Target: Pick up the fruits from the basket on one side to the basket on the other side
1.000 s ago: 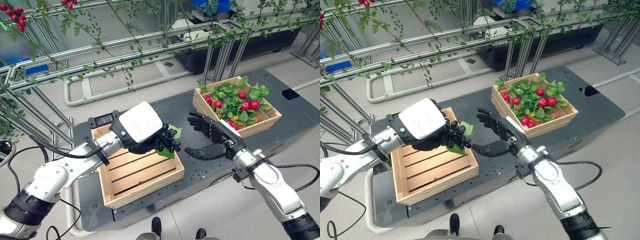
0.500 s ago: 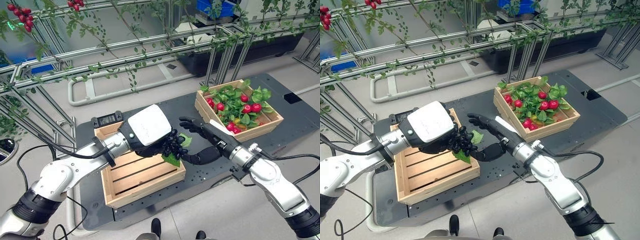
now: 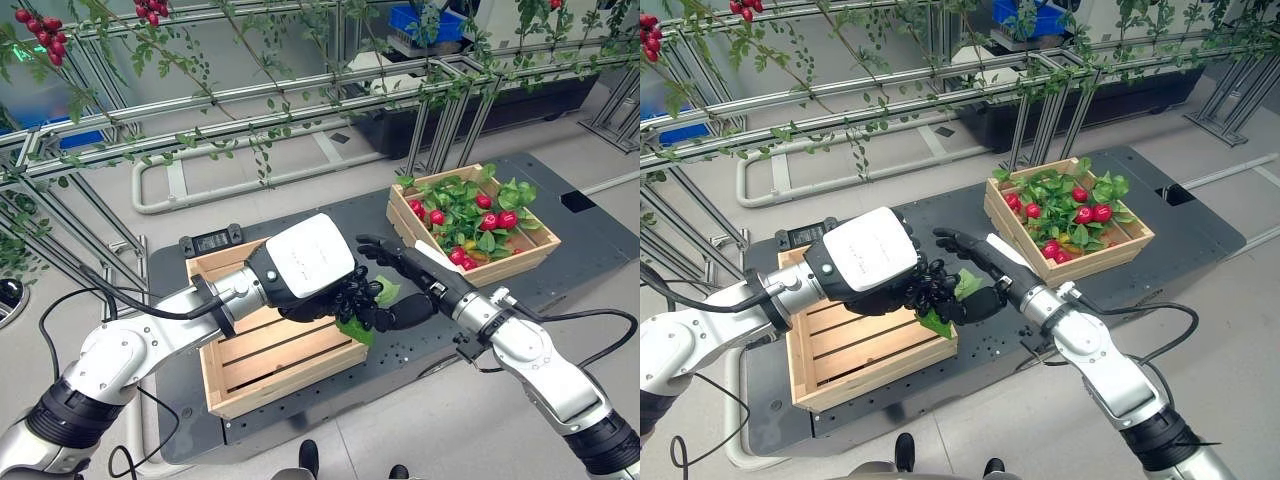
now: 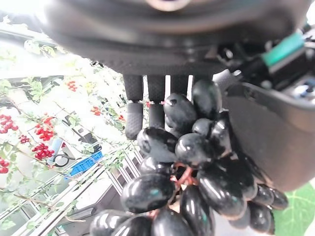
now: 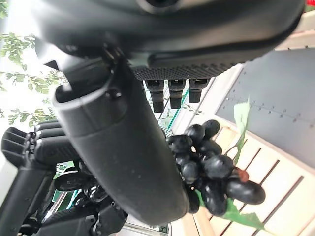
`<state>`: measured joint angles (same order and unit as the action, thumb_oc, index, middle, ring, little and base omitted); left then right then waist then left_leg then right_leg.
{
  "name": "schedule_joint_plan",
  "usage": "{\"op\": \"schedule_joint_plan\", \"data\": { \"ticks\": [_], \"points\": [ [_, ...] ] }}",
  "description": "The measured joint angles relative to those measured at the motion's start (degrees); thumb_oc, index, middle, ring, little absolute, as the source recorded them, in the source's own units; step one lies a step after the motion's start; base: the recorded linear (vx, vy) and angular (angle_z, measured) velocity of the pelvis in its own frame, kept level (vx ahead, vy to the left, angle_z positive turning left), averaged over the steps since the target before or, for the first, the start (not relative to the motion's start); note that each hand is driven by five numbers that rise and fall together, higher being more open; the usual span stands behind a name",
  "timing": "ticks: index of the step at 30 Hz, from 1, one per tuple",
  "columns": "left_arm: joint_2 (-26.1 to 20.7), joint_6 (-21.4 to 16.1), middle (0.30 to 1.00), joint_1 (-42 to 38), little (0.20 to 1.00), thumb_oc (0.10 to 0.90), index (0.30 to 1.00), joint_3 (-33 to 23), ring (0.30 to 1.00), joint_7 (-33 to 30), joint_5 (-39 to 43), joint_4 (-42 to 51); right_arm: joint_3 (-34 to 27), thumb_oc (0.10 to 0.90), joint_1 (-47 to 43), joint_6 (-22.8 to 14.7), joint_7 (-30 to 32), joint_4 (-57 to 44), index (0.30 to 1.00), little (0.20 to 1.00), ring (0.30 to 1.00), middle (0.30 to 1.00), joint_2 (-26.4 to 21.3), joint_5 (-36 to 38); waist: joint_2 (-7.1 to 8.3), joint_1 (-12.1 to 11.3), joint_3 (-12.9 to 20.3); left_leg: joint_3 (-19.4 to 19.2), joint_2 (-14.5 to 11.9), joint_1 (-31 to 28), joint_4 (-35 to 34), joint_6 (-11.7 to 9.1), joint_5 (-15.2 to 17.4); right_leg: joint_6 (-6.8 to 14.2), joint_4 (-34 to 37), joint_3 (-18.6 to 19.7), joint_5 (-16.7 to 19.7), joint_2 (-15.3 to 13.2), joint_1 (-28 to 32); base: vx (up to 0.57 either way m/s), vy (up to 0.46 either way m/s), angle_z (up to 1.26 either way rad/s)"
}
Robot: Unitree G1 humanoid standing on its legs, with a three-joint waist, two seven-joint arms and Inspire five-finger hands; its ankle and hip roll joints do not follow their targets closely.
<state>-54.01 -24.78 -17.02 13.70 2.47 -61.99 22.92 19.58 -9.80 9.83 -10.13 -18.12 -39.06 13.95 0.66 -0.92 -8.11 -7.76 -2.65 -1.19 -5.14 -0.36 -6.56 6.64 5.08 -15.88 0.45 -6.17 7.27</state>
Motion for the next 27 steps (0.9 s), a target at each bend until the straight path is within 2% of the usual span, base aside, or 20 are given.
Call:
{"op": "schedule_joint_plan", "data": {
  "ticks": [4, 11, 15, 16, 18, 27],
  "points": [
    [1.7, -1.0, 0.3, -0.7, 0.3, 0.4, 0.3, 0.0, 0.3, 0.1, 0.0, 0.0, 0.5, 0.8, -0.1, 1.3, 0.0, 0.1, 0.9, 0.9, 0.9, 0.9, 1.0, 1.6, 0.0, 0.0, 0.0, 0.0, 0.0, 0.0, 0.0, 0.0, 0.0, 0.0, 0.0, 0.0, 0.0, 0.0, 0.0, 0.0, 0.0, 0.0],
    [3.6, -3.5, 0.3, -1.8, 0.3, 0.4, 0.3, 0.0, 0.3, 0.1, -0.2, 0.0, 2.8, 0.8, -0.6, 4.2, -0.5, 3.2, 0.9, 0.9, 0.9, 0.9, 2.1, 11.6, 0.01, -0.1, 0.3, 0.1, 0.0, -0.2, 0.0, 0.0, 0.0, 0.0, 0.0, 0.0, 0.0, 0.0, 0.3, 0.0, 0.0, 0.0],
    [4.5, -5.2, 0.3, -1.8, 0.3, 0.4, 0.3, 0.9, 0.3, 0.1, -0.6, 0.0, 4.3, 0.8, -0.6, 5.0, -1.3, 6.4, 0.9, 0.9, 0.9, 0.9, 4.2, 13.7, 0.06, 0.0, 1.5, -0.1, 0.0, -0.3, 0.0, 0.0, 0.0, 0.0, 0.0, 0.0, 0.0, 0.0, 0.2, 0.0, 0.0, 0.0],
    [4.7, -5.7, 0.3, -1.8, 0.3, 0.4, 0.3, 1.0, 0.3, 0.1, -0.9, 0.0, 4.5, 0.775, -0.6, 5.0, -1.3, 6.7, 0.862, 0.862, 0.862, 0.862, 4.5, 13.6, 0.07, 0.0, 1.6, -0.1, 0.0, -0.3, 0.0, 0.0, 0.0, 0.0, 0.0, 0.0, 0.0, 0.0, 0.2, 0.0, 0.0, 0.0],
    [5.2, -7.0, 0.3, -1.8, 0.3, 0.4, 0.3, 1.3, 0.3, 0.1, -1.6, 0.0, 5.2, 0.4, -0.6, 5.0, -1.4, 7.3, 0.3, 0.3, 0.3, 0.3, 4.9, 13.6, 0.07, 0.0, 1.7, -0.1, 0.0, -0.3, 0.0, 0.0, 0.0, 0.0, 0.0, 0.0, 0.0, 0.0, 0.3, 0.0, 0.0, 0.0],
    [8.2, -9.0, 0.3, -1.8, 0.3, 0.4, 0.3, 1.3, 0.3, -0.4, -3.6, -0.1, 6.8, 0.4, -0.6, 6.0, -1.5, 8.9, 0.3, 0.3, 0.3, 0.3, 5.6, 13.5, 0.12, 0.0, 2.5, -0.4, 0.0, -0.6, 0.0, 0.1, 0.1, 0.0, 0.0, 0.8, 0.0, 0.0, 0.3, 0.0, -0.001, 0.0]
  ]
}}
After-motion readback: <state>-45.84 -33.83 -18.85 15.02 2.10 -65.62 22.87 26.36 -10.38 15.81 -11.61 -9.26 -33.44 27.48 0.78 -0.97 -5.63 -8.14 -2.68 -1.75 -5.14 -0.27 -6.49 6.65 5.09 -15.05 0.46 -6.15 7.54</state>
